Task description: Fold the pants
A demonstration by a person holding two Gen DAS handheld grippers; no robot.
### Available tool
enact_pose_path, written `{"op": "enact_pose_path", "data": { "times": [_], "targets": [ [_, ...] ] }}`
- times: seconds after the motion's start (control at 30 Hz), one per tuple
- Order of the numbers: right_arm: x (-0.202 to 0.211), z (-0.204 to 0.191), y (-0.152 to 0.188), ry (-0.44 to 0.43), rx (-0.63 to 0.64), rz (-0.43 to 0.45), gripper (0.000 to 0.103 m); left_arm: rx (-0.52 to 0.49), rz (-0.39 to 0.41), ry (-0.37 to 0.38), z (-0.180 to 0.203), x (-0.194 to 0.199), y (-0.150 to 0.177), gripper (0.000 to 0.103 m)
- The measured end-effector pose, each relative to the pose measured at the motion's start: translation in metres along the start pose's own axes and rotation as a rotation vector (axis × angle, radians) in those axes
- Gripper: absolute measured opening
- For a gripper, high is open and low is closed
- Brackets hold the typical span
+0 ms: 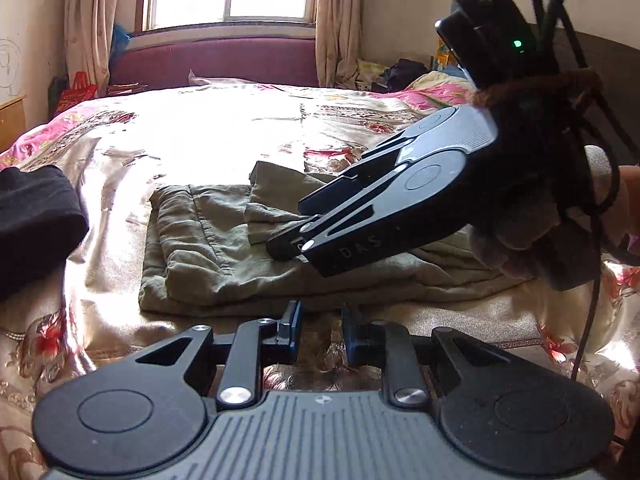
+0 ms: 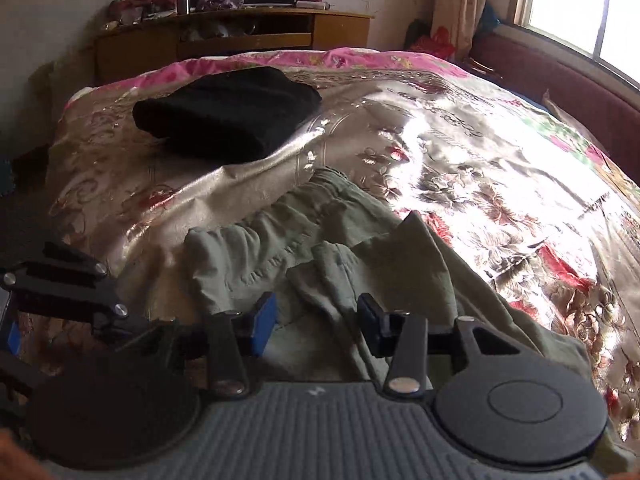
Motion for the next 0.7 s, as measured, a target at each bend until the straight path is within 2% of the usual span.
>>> {"op": "enact_pose_path", "data": {
  "times": [0.1, 0.13, 0.17, 0.2, 0.27, 0.37, 0.47, 0.5, 0.6, 0.63, 0.67, 0.7],
  "targets": [
    [-0.013, 0.012, 0.000, 0.057, -0.032, -0.024, 0.045, 0.014, 0.005, 0.014, -0.001, -0.001, 0.004, 0.036],
    [-0.017, 0.016, 0.002, 0.059, -0.063, -0.036, 0.037, 0.011, 0.009, 0.016, -0.001, -0.001, 0.004, 0.036],
    [-0.020, 0.021, 0.003, 0.050, -0.104, -0.045, 0.018, 0.004, 0.013, 0.014, -0.001, -0.002, 0.003, 0.036],
    [-0.021, 0.025, 0.003, 0.032, -0.146, -0.043, 0.011, -0.003, 0.017, 0.011, -0.001, -0.002, 0.003, 0.036],
    [-0.016, 0.031, -0.003, 0.034, -0.204, -0.023, 0.007, -0.014, 0.028, 0.010, 0.000, 0.001, -0.001, 0.036],
    [0.005, 0.025, -0.027, 0.045, -0.182, 0.074, 0.006, -0.012, 0.033, 0.013, 0.000, 0.004, -0.002, 0.036],
    [0.022, 0.001, -0.050, -0.023, -0.128, 0.181, 0.006, -0.019, 0.025, 0.004, 0.001, 0.005, 0.000, 0.036],
    [0.021, -0.009, -0.054, -0.030, -0.085, 0.189, 0.006, -0.020, 0.019, 0.004, 0.002, 0.005, 0.002, 0.036],
    [-0.011, -0.027, -0.041, 0.023, 0.034, 0.079, 0.014, -0.036, 0.011, 0.005, 0.006, 0.007, 0.003, 0.036],
    [-0.019, -0.028, -0.034, 0.023, 0.036, 0.043, 0.021, -0.044, 0.011, 0.006, 0.007, 0.009, 0.003, 0.036],
    [-0.024, -0.028, -0.027, 0.016, 0.018, 0.010, 0.024, -0.050, 0.011, 0.006, 0.008, 0.011, 0.003, 0.037],
    [-0.021, -0.025, -0.024, 0.008, -0.021, 0.013, 0.024, -0.053, 0.011, 0.005, 0.008, 0.013, 0.003, 0.037]
  ]
}}
Point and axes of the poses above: each gripper's, at about its wrist camera, not at the fingertips, and x roughly against the way its jaws point, z to its right, y to its underside, the point moved 10 cm from there along -x, roughly the way its jaws point, and after that the axes turned 7 degrees about x, right-handed, at the moved point
